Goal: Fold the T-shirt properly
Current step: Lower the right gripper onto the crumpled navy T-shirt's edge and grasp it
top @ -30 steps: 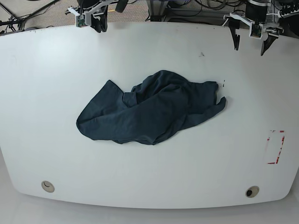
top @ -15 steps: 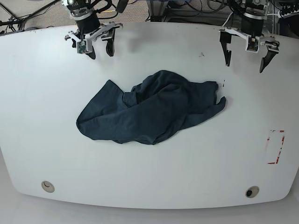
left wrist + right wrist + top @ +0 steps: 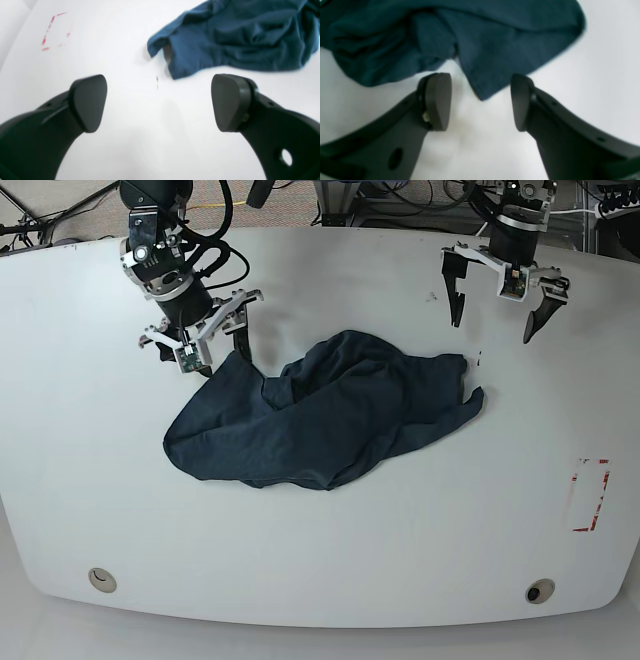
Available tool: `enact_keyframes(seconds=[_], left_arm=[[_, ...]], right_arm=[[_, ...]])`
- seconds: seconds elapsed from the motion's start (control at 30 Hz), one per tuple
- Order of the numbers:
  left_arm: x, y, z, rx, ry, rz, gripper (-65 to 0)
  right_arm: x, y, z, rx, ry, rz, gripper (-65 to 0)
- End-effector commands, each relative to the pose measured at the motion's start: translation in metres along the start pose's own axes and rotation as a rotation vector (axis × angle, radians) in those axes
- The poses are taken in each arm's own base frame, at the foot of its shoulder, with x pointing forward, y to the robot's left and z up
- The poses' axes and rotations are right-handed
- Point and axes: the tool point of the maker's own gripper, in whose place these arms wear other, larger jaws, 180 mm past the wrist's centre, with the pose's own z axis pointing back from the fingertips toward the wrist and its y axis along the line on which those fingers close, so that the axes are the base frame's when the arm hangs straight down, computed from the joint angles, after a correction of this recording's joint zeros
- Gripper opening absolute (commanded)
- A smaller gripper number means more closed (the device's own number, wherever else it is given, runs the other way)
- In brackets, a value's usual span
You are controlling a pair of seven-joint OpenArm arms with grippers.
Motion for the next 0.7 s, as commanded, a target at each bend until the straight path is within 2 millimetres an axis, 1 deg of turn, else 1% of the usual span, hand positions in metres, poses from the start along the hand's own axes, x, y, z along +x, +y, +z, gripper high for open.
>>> enact_keyframes(seconds=[0.0,0.1,0.2,0.3,0.4,0.47,0.5,0.53,0.63,0.67], left_arm=[[0.009,0.001,0.003,0.002,-0.036,-0.003,-2.4],[0.009,0.0,0.003,0.001,-0.036,-0.003,-2.4],[0.009,0.001,0.002,0.003,-0.038,-0.003,-2.4],[0.009,0.001,0.002,0.003,-0.039,-0.004,-2.4],[0.009,0.001,0.002,0.003,-0.039,-0.004,-2.4],[0.013,0.002,-0.001,0.006,-0.051,-0.005,-2.4],[0.014,0.002,-0.002,0.007,-0.054,-0.005,-2.4],[0.014,0.003,-0.002,0.009,-0.056,-0.006,-2.5],[0.014,0.004,-0.002,0.01,-0.057,-0.008,-2.5],[0.014,0.004,-0.002,0.01,-0.057,-0.008,-2.5]], right_arm=[[0.02,0.0,-0.004,0.017,-0.043,0.033,-28.9],[0.019,-0.001,-0.01,0.02,-0.034,0.032,-28.9],[0.026,0.0,-0.016,0.028,-0.048,0.04,-28.9],[0.027,0.016,-0.021,0.087,-0.047,0.072,-28.9],[0.026,0.041,-0.022,0.179,-0.041,0.133,-28.9],[0.031,0.055,-0.025,0.227,-0.053,0.161,-28.9],[0.032,0.058,-0.026,0.234,-0.054,0.165,-28.9],[0.032,0.056,-0.027,0.224,-0.053,0.174,-29.0],[0.022,0.048,-0.035,0.181,-0.012,0.21,-29.2],[0.023,0.045,-0.038,0.165,-0.009,0.223,-29.3]])
